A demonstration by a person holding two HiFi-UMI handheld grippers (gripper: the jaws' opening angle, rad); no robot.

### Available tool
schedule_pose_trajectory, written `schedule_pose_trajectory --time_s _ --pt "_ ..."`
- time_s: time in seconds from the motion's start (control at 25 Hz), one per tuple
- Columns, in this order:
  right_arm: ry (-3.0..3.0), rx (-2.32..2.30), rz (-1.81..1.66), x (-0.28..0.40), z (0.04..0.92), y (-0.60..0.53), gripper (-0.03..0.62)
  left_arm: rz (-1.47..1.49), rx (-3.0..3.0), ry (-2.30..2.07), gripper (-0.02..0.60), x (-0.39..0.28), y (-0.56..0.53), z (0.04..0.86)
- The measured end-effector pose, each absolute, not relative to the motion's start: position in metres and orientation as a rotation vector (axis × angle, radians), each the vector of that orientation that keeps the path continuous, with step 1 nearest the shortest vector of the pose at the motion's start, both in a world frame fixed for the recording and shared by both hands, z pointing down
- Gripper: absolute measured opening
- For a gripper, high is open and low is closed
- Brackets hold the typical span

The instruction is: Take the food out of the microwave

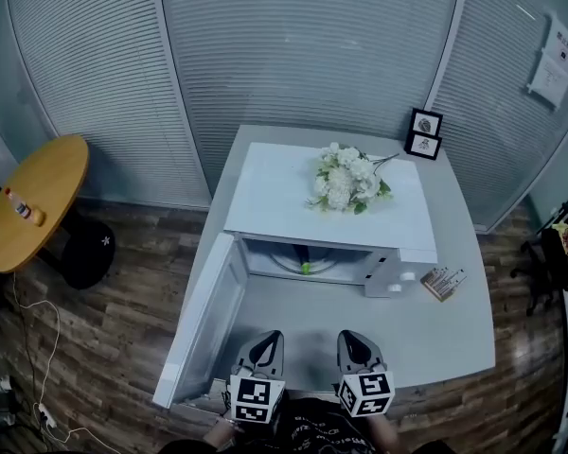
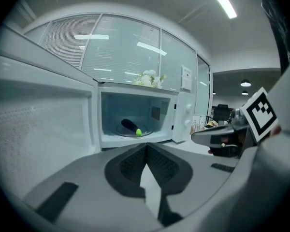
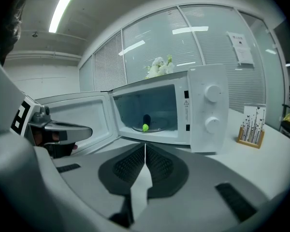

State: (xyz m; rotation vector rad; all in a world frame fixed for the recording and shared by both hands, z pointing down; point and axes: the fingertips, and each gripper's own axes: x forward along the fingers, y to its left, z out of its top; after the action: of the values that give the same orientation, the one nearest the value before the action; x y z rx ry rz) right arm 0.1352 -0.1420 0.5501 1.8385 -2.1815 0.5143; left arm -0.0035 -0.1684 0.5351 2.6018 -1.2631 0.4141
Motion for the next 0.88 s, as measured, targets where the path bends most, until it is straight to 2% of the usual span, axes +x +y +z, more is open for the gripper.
schedule_pose_trajectory --time_s 0.76,0.8,0.88 --pt "-2.143 1.863 0.519 0.112 0.539 -0.200 0.009 0.411 2.585 -1.216 0.008 -0.012 -0.203 0.541" --pt "-2.150 1.852 0.520 0.111 0.537 -0.203 0.025 0.410 2.579 -1.221 0.008 -0.013 -0.204 0.540" --pt "-2.165 1.827 0.526 0.108 0.535 -0.210 0.100 0.413 2.566 -1.232 0.008 -0.015 -0.205 0.539"
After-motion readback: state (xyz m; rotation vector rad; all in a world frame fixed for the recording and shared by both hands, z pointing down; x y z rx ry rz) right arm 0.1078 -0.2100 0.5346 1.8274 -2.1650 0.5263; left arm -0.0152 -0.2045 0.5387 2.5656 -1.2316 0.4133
